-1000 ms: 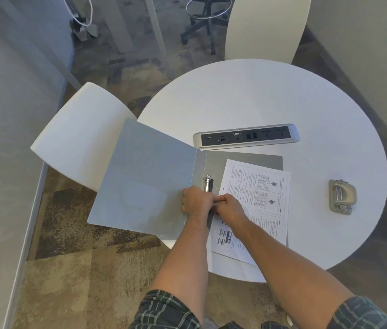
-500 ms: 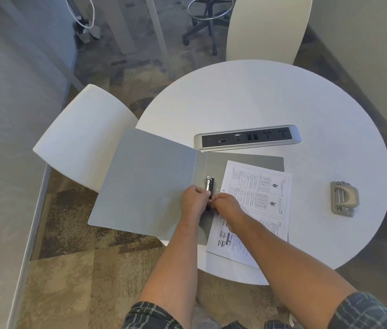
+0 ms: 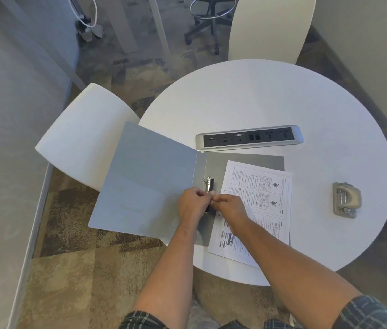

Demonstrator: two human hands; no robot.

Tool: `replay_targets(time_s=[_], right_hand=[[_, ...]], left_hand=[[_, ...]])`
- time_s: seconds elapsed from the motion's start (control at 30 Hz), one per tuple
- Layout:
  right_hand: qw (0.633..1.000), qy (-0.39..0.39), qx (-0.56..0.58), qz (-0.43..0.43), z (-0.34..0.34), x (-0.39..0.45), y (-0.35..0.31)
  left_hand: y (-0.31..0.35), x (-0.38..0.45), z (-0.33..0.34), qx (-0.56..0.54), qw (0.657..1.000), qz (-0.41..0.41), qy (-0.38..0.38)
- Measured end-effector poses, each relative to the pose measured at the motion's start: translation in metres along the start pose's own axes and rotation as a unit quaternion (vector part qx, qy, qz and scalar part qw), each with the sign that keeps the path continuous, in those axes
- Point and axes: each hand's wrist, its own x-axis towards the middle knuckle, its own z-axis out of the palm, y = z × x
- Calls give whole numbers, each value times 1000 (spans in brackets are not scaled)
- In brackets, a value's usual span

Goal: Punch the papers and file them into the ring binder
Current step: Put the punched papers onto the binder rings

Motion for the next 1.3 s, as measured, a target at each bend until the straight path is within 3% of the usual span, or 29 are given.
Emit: replay_targets(time_s=[0.13, 0.3, 0.5, 0.7, 1.07, 1.3], right_hand=[[1000, -19, 1, -6, -1, -4, 2], [998, -51, -48, 10, -4, -2, -2], [996, -86, -33, 8, -8, 0, 0], [996, -84, -30, 4, -7, 2, 2], [991, -86, -103, -6, -5, 3, 5], [984, -53, -162, -47, 0, 6, 13]], left_hand=[[17, 4, 1, 118, 992, 35, 11], [39, 1, 8, 271, 959, 78, 17], [24, 8, 4, 184, 981, 20, 60], [19, 7, -2, 147, 985, 30, 84], [16, 2, -15, 213, 975, -26, -57], [-8, -4, -14, 186, 983, 4, 13]])
